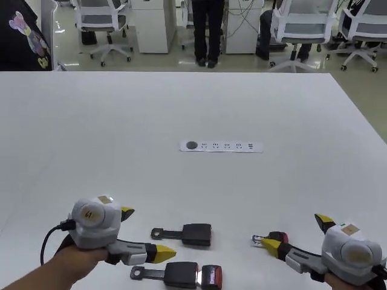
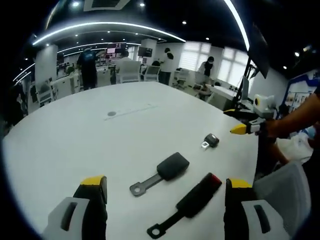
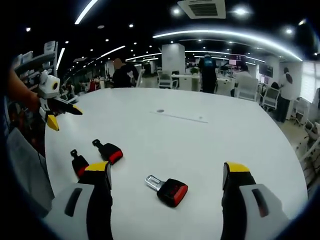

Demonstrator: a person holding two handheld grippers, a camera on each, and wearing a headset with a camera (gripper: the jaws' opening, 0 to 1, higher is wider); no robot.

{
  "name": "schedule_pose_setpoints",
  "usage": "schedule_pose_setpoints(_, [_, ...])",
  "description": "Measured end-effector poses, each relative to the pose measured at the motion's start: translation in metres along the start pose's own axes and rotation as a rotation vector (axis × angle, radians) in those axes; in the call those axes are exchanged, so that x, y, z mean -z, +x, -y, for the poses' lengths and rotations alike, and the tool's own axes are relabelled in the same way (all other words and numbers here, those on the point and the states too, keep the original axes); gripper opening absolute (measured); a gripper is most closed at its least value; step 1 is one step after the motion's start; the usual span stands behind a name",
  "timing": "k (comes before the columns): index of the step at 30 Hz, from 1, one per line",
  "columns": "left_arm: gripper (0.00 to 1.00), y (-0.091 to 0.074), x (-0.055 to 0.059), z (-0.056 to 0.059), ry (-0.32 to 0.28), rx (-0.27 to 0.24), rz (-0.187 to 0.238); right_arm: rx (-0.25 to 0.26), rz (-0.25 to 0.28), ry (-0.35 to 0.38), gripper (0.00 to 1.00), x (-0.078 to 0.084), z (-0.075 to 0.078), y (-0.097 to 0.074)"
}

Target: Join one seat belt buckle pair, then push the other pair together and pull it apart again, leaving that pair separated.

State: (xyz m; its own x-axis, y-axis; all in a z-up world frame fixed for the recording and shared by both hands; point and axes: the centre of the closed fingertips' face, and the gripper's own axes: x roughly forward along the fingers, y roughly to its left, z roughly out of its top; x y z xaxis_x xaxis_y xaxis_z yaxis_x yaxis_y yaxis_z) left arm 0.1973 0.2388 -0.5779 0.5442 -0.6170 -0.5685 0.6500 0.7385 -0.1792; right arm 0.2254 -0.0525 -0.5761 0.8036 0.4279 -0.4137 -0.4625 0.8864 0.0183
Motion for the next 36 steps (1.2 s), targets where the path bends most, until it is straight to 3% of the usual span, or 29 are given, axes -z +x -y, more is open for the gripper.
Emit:
schedule_pose_setpoints(4, [1.0, -0.013, 0.001, 0.001, -0.009, 0.002, 0.036, 0.011, 0.016, 0.001, 0.93, 0.002, -0.005, -0.009])
schedule_pose_setpoints(8, [1.0, -0.026, 0.0, 0.008, -0.012, 0.011, 0.065, 0.015, 0.025, -0.002, 0.93, 0.001, -0.015, -0.02])
schedule_pose_setpoints(18, [1.0, -0.055, 0.007, 0.017, -0.009, 0.011, 0.117, 0.029, 0.07, -0.007, 0.95, -0.004, -0.038, -0.042])
schedule_pose_setpoints(21, [1.0, -0.063, 0.012, 0.016, -0.004, 0.017, 0.123, 0.029, 0.073, -0.005, 0.95, -0.003, -0.043, -0.048])
schedule_pose_setpoints(25, [1.0, -0.075, 0.015, 0.011, -0.026, 0.005, 0.151, 0.035, 0.08, -0.008, 0.95, -0.003, -0.043, -0.054])
schedule_pose_setpoints(31, [1.0, -0.084, 0.022, 0.02, -0.004, 0.001, 0.149, 0.034, 0.076, -0.015, 0.95, 0.004, -0.052, -0.062])
schedule_pose_setpoints(36, [1.0, -0.096, 0.026, 0.014, -0.015, -0.018, 0.167, 0.035, 0.083, -0.015, 0.95, 0.005, -0.051, -0.064])
